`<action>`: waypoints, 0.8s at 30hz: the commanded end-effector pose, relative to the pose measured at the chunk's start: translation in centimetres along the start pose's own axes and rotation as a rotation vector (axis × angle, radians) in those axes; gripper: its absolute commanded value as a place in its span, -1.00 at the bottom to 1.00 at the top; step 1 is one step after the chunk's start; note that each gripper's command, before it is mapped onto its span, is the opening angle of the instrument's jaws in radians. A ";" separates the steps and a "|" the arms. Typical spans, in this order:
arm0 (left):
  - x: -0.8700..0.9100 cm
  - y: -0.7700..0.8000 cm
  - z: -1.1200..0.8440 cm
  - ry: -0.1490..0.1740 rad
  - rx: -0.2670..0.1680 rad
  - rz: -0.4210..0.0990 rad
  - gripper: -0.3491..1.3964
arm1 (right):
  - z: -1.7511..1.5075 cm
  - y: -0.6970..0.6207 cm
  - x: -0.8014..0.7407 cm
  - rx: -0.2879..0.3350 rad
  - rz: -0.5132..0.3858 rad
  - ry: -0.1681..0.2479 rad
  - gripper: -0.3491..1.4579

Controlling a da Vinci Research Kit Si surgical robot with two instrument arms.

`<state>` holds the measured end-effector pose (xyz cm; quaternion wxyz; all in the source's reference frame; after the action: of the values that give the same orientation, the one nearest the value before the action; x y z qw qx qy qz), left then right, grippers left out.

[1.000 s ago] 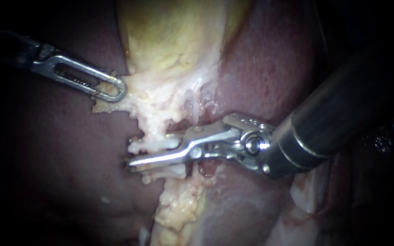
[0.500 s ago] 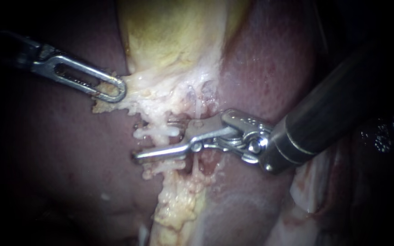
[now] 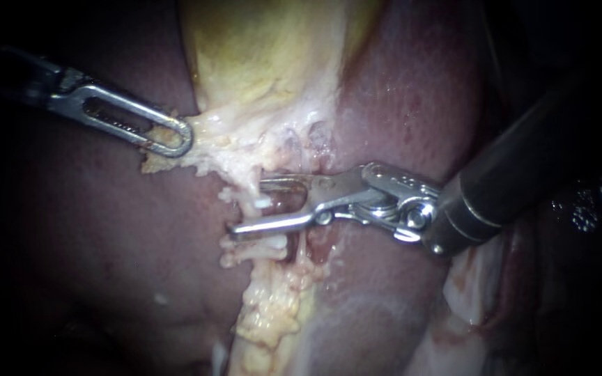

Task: Going back third clip left tube

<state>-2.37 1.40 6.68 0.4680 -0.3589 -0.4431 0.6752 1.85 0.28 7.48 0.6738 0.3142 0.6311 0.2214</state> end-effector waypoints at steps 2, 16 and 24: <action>0.00 0.00 0.00 0.000 -0.001 0.000 -1.00 | -0.08 -0.03 0.00 -0.001 -0.012 -0.001 -0.06; 0.00 0.01 -0.01 -0.001 -0.001 0.000 -1.00 | -0.75 -0.39 -0.06 -0.021 -0.231 -0.045 -0.06; 0.00 0.01 -0.01 -0.001 -0.001 0.000 -1.00 | -1.12 -0.53 0.06 -0.002 -0.292 -0.067 -0.06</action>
<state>-2.37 1.39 6.67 0.4676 -0.3589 -0.4434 0.6752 0.67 0.11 7.03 0.7201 0.2246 0.6473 0.1094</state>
